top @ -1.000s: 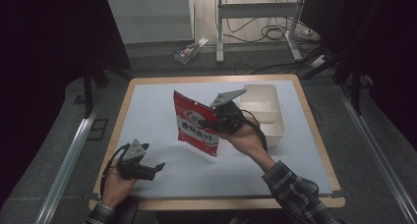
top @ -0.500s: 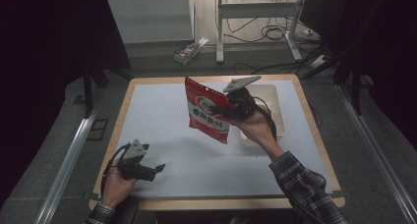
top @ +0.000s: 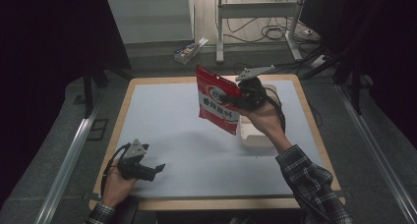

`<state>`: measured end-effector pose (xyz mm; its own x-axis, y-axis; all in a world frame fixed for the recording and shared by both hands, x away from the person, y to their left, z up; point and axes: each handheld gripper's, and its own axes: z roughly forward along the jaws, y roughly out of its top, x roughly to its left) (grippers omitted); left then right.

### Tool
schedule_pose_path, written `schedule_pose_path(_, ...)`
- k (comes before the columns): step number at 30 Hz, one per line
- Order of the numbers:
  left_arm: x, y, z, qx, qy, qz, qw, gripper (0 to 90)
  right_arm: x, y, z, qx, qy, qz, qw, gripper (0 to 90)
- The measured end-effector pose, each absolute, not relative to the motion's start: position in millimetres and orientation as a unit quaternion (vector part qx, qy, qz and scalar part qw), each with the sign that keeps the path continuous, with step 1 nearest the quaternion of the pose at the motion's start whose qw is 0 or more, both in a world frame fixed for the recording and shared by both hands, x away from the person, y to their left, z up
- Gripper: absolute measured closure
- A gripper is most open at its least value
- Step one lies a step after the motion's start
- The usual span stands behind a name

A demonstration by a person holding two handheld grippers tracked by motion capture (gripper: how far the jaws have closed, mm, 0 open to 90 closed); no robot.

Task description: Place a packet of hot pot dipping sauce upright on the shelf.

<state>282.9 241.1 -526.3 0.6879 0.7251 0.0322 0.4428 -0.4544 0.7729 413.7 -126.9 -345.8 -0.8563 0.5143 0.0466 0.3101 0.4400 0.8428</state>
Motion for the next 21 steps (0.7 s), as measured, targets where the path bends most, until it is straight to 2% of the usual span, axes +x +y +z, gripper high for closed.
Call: schedule_pose_path(21,283,240,-527,0.835,0.352,0.178,0.383,2.8,419,-166,-336,0.278,0.824,0.475,0.135,89.4)
